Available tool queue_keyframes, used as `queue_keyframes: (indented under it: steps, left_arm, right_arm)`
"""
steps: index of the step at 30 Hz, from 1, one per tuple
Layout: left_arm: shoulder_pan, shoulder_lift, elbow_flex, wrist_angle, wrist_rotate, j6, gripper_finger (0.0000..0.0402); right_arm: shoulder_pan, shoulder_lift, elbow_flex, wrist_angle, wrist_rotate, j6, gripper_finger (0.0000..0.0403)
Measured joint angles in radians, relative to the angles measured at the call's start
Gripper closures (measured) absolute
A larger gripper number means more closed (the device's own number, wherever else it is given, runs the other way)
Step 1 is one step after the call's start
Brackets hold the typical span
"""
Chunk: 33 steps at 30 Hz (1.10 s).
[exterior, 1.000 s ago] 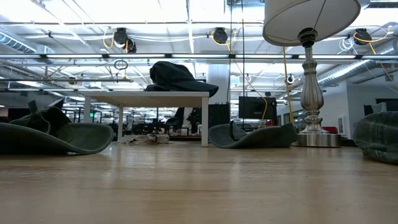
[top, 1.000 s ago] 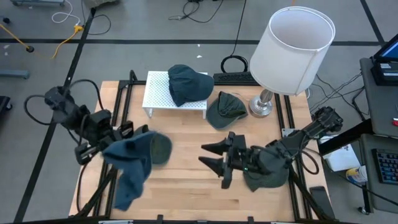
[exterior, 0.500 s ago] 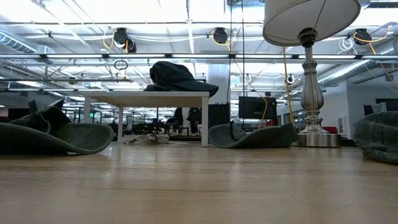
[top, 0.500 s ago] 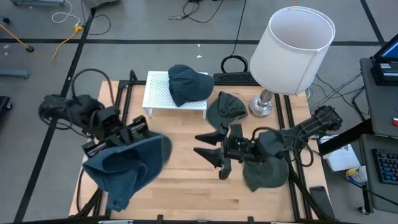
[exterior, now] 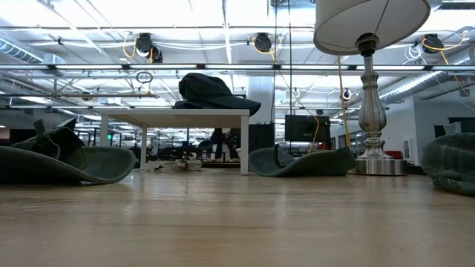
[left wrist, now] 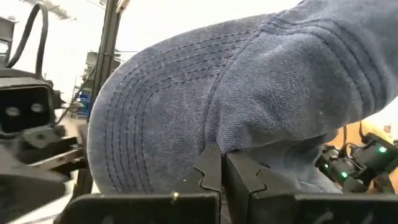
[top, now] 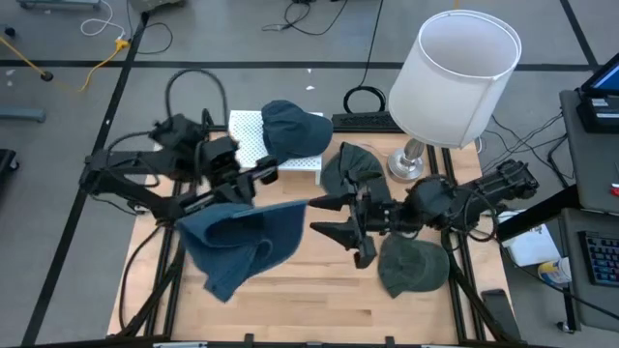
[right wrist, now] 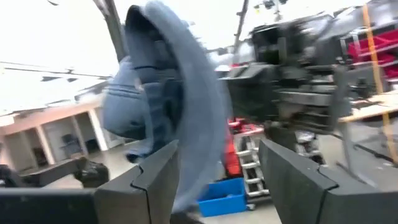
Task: Pick & Place hat
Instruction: Stack the blue cap on the blue cap on the shelf
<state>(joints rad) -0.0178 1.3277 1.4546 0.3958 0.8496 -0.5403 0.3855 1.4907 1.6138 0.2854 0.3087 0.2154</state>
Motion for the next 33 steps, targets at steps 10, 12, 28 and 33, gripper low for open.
queue_keyframes:
  steps: [10,12,28,33]
  left_arm:
    - [0.071,0.196,0.210,-0.001,0.097,-0.049,0.0401]
    - [0.077,0.211,0.224,0.000,0.097,-0.049,0.0401]
    - [0.070,0.211,0.227,-0.002,0.033,-0.068,0.0401]
    - [0.070,0.212,0.227,-0.002,0.022,-0.067,0.0401]
  right_arm:
    - [0.023,-0.060,0.000,-0.006,-0.104,-0.023,0.0201]
    - [0.044,-0.073,0.000,-0.005,-0.103,-0.042,0.0218]
    - [0.093,-0.081,0.000,-0.111,0.061,-0.070,0.0325]
    - [0.095,-0.080,0.000,-0.110,0.056,-0.060,0.0233]
